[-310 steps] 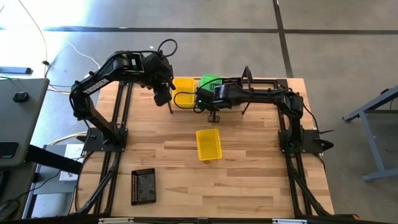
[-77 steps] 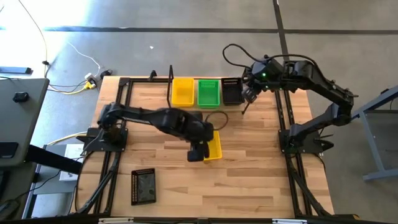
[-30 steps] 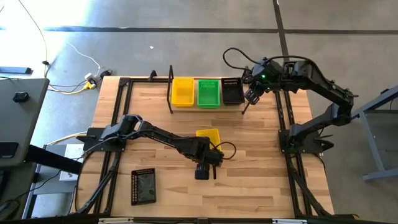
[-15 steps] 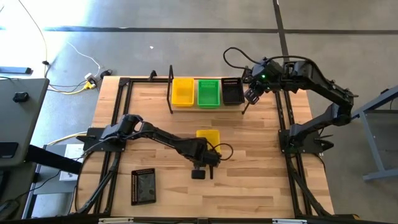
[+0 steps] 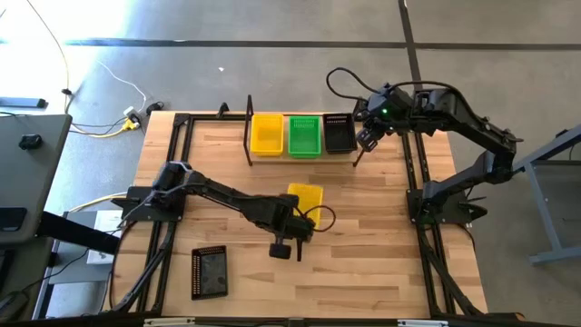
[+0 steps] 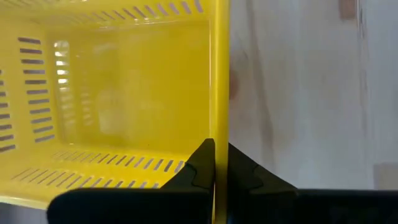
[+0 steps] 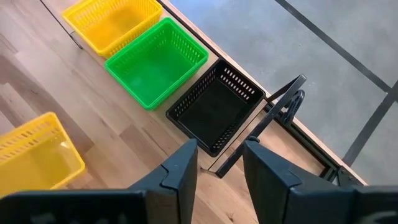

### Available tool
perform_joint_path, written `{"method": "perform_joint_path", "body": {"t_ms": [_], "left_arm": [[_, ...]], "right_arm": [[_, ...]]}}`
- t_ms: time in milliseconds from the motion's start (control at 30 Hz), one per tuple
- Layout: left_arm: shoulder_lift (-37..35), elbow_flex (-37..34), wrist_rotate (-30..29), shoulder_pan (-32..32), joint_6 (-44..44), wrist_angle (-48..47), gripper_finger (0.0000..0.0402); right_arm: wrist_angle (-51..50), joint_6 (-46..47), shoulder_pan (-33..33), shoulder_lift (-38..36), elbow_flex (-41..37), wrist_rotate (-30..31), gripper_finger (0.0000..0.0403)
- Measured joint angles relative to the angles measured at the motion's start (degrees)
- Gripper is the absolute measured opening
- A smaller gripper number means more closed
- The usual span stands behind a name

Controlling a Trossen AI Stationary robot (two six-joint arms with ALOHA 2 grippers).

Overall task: Stack baskets on shelf by color
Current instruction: Stack the yellow bin on top of the yellow bins on the shelf

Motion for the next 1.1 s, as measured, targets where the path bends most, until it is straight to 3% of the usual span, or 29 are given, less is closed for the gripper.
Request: {"method": "perform_joint_path", "body": {"t_ms": [433,833,1100], "left_arm": [[-9.70,-0.41,-5.64,3.13,6.17,-3.14,0.0000],[-29.98,-18.73,-6.84,13.13,9.94,0.02,0.0000],[-33.45,-20.63,-4.38,23.97,18.53,1.75,0.0000]], "right_arm": [[0.02,0.00,0.00,0.00,0.00,-0.01,0.0114],[1.68,0.00,0.00,0.00,0.00,-0.01,0.0115],[4.55,1.39,0.01,0.00,0.00,-0.02,0.0115]]}}
